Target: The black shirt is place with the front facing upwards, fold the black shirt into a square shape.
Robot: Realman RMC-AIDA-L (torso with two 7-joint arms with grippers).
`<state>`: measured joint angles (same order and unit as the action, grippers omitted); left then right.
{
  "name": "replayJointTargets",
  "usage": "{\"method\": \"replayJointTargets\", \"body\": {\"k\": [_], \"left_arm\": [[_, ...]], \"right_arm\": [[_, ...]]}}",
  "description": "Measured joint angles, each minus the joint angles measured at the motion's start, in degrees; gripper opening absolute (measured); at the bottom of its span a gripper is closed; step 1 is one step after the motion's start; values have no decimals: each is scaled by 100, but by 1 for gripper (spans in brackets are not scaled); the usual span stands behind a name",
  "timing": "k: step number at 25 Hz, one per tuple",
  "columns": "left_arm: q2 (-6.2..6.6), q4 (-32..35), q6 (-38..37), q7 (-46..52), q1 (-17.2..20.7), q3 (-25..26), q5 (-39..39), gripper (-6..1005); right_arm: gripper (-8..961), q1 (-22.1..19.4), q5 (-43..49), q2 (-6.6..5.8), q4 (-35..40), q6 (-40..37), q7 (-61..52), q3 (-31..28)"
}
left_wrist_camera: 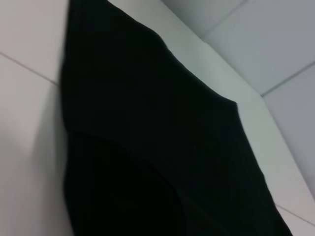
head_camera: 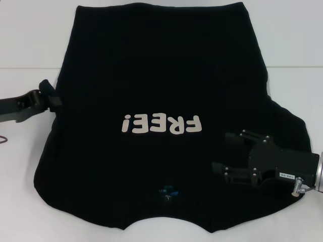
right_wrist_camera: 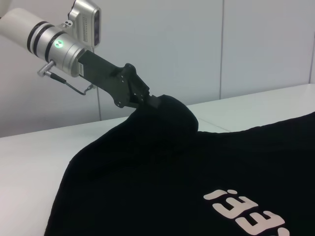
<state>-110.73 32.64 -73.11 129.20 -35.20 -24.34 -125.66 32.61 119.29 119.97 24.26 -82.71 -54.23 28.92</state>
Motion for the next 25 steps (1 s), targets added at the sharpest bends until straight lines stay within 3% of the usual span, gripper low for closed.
{"method": "replayJointTargets", "body": {"k": [5, 12, 25], "left_arm": [[-96, 36, -111, -101, 1, 24, 3, 2], [-66, 41, -134, -146, 107, 229, 64, 32], [-114, 262, -431, -429, 176, 110, 123, 86]], "right_arm": [[895, 0, 7, 7, 0, 20, 0, 0], [894, 1, 5, 9, 0, 7, 0, 0], [895, -1, 9, 8, 0, -9, 0, -1]]}}
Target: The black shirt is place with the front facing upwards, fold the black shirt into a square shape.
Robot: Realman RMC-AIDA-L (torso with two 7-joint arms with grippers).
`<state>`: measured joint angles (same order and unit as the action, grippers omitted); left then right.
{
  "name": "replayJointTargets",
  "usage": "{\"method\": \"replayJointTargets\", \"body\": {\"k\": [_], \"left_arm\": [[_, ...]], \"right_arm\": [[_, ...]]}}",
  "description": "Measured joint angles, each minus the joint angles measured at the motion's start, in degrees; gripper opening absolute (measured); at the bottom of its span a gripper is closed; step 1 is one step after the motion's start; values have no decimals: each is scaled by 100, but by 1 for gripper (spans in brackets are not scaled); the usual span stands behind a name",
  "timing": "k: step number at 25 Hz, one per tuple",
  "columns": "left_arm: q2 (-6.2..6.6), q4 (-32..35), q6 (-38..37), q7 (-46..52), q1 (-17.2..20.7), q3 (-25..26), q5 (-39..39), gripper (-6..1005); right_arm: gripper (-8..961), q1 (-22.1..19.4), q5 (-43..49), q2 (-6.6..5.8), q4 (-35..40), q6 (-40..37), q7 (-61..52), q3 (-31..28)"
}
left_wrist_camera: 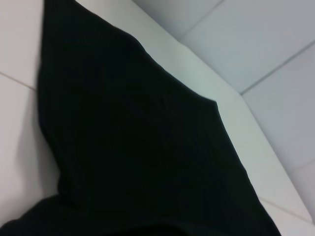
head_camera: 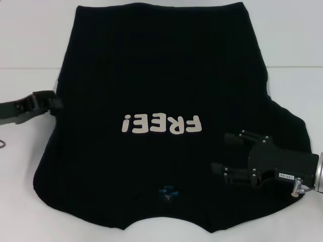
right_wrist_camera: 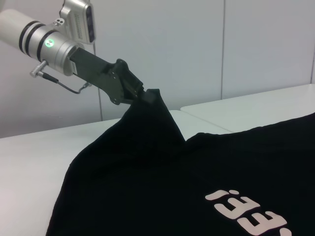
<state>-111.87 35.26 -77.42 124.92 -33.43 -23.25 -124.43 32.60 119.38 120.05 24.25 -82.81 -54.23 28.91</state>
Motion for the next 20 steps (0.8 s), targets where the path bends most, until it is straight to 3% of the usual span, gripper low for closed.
{"method": "replayJointTargets", "body": {"k": [3, 11, 20], "left_arm": [[-77, -15, -4, -136, -81, -225, -1, 99], [-254, -67, 71, -283, -399, -1516, -53, 133], [-363, -424, 205, -352, -355, -1449, 48, 171]], "right_arm": [[895, 0, 4, 1, 0, -1, -1, 0], [894, 0, 18, 1, -7, 1, -7, 0], [894, -6, 24, -9, -50, 39, -9, 0]]}}
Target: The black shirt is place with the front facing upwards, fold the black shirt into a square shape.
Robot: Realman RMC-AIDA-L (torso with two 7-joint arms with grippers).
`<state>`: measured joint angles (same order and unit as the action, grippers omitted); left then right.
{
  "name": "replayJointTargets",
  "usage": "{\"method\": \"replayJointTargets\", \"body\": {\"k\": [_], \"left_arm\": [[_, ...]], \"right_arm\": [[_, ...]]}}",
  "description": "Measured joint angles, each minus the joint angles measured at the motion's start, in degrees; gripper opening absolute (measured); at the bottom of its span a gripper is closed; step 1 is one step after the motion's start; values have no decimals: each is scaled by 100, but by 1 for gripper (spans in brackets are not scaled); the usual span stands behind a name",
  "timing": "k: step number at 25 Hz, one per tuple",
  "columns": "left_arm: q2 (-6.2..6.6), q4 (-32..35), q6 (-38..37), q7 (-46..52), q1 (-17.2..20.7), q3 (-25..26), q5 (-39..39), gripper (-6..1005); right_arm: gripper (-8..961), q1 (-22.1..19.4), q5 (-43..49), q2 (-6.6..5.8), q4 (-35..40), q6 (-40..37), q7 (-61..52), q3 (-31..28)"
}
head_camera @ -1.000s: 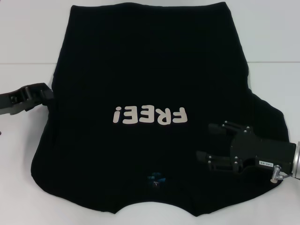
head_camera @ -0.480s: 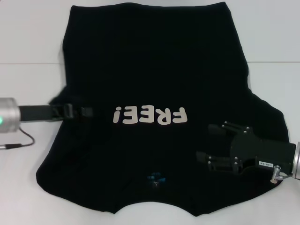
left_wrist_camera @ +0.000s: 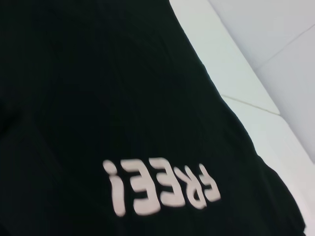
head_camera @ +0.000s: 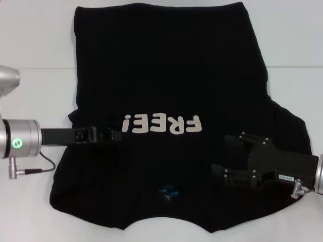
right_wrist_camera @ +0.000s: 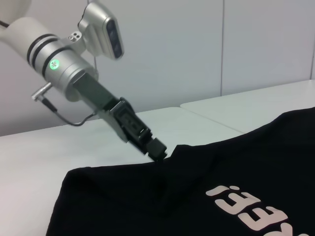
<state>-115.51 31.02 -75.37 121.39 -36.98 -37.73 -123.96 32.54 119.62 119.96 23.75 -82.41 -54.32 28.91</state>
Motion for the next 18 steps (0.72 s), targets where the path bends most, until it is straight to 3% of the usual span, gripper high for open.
{"method": "replayJointTargets", "body": {"k": [5, 13, 18], "left_arm": [[46, -281, 51, 128, -12, 71, 100, 321], [128, -315, 379, 755, 327, 1027, 125, 530], [111, -469, 846, 913, 354, 1034, 89, 643]], "right_arm": [[895, -3, 0, 0, -2, -2, 0, 0], [895, -34, 0, 1, -3, -6, 0, 0], [895, -46, -9, 0, -2, 8, 0, 0]]}}
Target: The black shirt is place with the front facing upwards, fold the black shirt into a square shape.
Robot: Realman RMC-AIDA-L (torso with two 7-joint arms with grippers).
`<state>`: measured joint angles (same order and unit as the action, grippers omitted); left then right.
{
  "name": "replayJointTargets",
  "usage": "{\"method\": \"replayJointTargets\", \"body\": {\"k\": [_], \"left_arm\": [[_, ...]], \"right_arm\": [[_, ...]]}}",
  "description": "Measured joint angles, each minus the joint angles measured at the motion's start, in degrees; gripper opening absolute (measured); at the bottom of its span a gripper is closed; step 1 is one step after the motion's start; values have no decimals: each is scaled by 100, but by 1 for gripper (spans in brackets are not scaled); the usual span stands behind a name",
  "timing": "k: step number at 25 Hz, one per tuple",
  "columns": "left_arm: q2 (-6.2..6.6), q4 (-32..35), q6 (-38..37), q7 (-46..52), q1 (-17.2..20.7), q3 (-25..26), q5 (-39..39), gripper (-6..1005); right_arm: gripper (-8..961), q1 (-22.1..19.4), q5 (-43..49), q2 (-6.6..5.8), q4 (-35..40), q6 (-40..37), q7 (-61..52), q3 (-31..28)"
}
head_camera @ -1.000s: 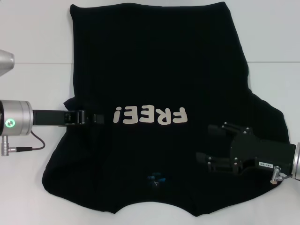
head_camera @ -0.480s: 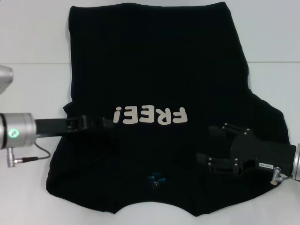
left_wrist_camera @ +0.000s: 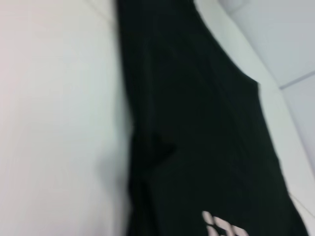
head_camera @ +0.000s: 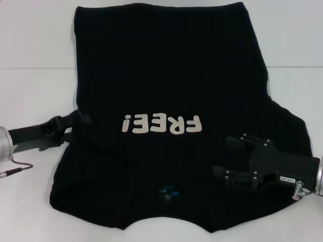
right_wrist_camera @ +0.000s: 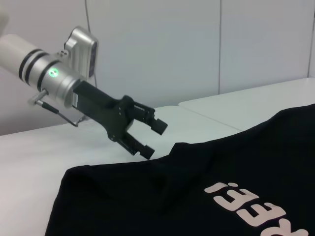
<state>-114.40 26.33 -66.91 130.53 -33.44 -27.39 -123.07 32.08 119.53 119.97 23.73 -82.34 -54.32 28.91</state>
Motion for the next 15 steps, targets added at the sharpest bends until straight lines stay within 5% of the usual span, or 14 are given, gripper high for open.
{"method": "replayJointTargets", "body": {"k": [8, 15], "left_arm": [[-93, -271, 751, 46, -89, 13, 89, 934], [-205, -282, 1078, 33, -180, 15, 367, 934]], "right_arm": [[895, -1, 4, -4, 0, 5, 0, 0], [895, -1, 9, -7, 0, 8, 0, 0]]}}
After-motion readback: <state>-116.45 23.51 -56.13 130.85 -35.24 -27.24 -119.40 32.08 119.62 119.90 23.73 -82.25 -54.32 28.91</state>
